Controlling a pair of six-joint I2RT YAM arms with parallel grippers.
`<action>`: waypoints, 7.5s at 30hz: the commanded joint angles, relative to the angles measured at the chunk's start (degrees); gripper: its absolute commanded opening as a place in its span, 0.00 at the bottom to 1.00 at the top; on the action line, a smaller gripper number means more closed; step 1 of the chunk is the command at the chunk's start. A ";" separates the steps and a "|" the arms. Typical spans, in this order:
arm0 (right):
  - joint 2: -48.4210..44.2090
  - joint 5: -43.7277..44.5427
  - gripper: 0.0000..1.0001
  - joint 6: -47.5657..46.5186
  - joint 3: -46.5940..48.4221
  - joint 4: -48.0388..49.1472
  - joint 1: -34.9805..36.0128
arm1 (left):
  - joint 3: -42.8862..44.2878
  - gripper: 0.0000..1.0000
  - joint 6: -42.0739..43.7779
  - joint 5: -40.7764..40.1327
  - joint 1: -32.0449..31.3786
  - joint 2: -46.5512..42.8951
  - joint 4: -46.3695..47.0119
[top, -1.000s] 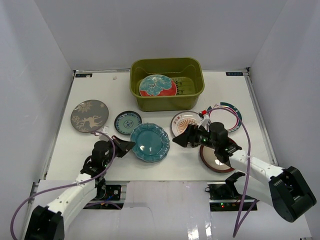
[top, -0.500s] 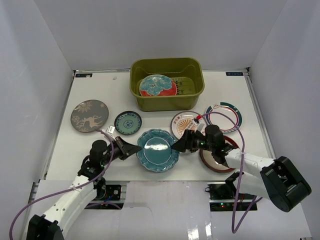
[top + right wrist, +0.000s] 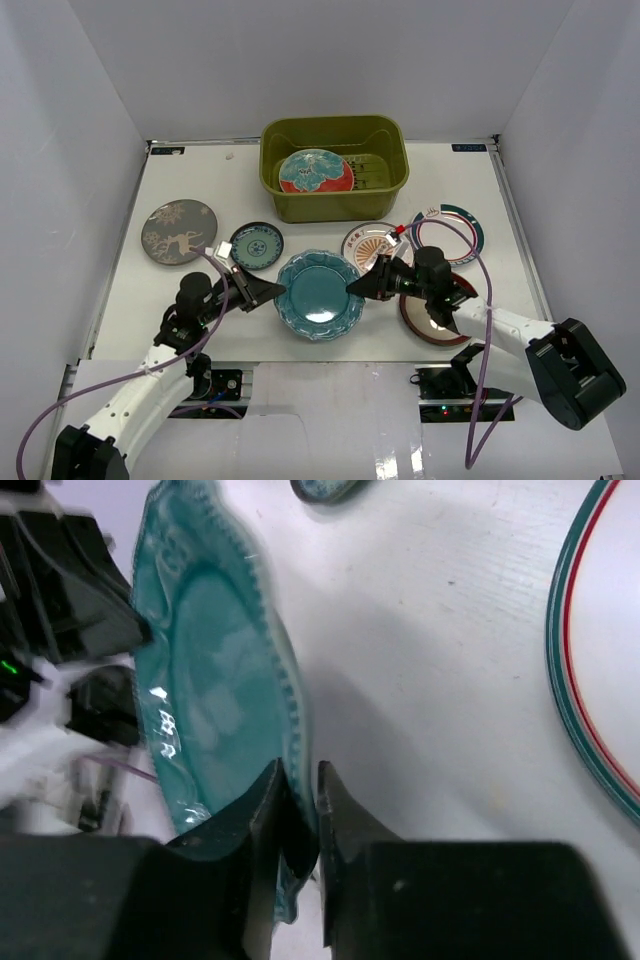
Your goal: Place the plates into the plastic bin on the countertop
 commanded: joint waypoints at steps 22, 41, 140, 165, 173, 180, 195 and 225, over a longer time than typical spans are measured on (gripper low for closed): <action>20.43 4.42 0.08 -4.14 56.64 -11.73 -13.19 | 29.00 0.98 35.18 -24.27 -0.08 -2.38 -30.12; 56.22 9.71 0.08 -12.16 93.06 -28.30 -13.36 | 29.08 0.96 34.12 -24.00 -0.08 2.98 -29.24; 23.08 3.28 0.95 -2.58 32.05 2.47 4.48 | 22.31 0.00 -0.94 -13.64 25.24 3.96 -5.94; 38.21 -1.64 0.27 25.11 23.88 35.08 2.81 | 25.82 0.00 -3.80 -1.24 19.25 3.07 -10.60; 21.91 1.79 0.08 21.17 11.41 34.64 4.48 | 36.38 0.33 14.52 -2.38 19.25 8.88 -25.90; -1.16 11.45 0.08 0.79 20.41 1.91 1.60 | 26.02 0.59 13.65 5.16 19.17 8.08 -21.34; 23.51 11.37 0.08 -10.66 59.28 -15.63 -15.47 | 17.48 0.74 13.73 0.99 1.63 14.23 -12.11; 47.00 18.38 0.72 -18.21 71.25 -26.95 -14.42 | 40.33 0.79 11.63 -23.29 -41.48 68.28 5.65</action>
